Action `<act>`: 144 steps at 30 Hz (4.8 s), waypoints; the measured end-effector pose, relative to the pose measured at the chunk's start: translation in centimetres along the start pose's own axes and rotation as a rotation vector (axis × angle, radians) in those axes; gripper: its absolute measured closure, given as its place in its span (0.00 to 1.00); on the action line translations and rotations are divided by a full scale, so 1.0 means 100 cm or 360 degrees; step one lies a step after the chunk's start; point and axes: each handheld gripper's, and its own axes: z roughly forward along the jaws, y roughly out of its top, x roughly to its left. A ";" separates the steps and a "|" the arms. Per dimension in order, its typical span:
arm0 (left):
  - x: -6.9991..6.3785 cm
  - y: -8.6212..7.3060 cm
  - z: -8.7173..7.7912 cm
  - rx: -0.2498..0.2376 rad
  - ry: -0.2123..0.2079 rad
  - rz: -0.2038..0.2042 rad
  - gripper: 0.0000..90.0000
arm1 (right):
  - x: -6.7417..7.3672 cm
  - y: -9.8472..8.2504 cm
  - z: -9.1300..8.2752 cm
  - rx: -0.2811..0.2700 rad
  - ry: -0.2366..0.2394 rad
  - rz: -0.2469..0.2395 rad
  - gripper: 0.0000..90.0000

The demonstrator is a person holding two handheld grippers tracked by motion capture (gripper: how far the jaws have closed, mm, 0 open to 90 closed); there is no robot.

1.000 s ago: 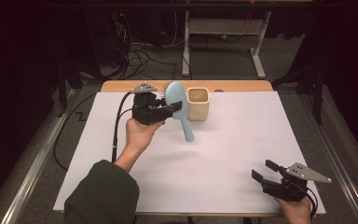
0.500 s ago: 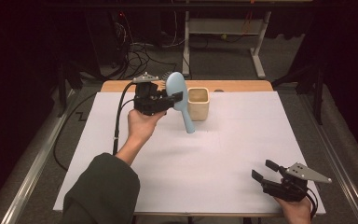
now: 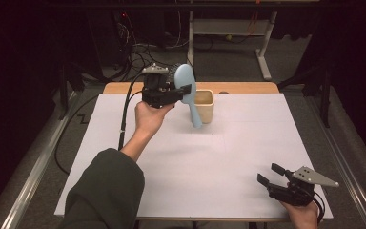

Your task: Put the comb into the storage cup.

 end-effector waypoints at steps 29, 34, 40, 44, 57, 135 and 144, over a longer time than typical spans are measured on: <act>0.016 0.028 0.012 -0.0082 0.0098 -0.0074 0.60 | -0.001 0.000 -0.001 -0.0010 0.0006 -0.0009 0.32; 0.019 0.033 0.014 -0.0084 0.0112 -0.0090 0.60 | 0.000 0.000 0.000 -0.0005 0.0009 -0.0009 0.32; 0.022 0.036 0.019 -0.0095 0.0130 -0.0108 0.60 | 0.000 0.000 0.000 -0.0006 0.0008 -0.0006 0.32; 0.026 0.038 0.023 -0.0104 0.0139 -0.0131 0.60 | 0.000 0.000 0.000 -0.0006 0.0010 -0.0008 0.32; 0.029 0.041 0.034 -0.0137 0.0187 -0.0151 0.60 | -0.001 0.000 -0.001 -0.0026 0.0014 -0.0006 0.32; 0.021 0.004 0.095 0.0061 0.0199 -0.0089 0.58 | 0.000 0.000 -0.001 -0.0023 0.0033 -0.0010 0.32; 0.018 0.000 0.100 0.0068 0.0191 -0.0087 0.58 | 0.000 0.000 -0.001 -0.0019 0.0039 -0.0006 0.32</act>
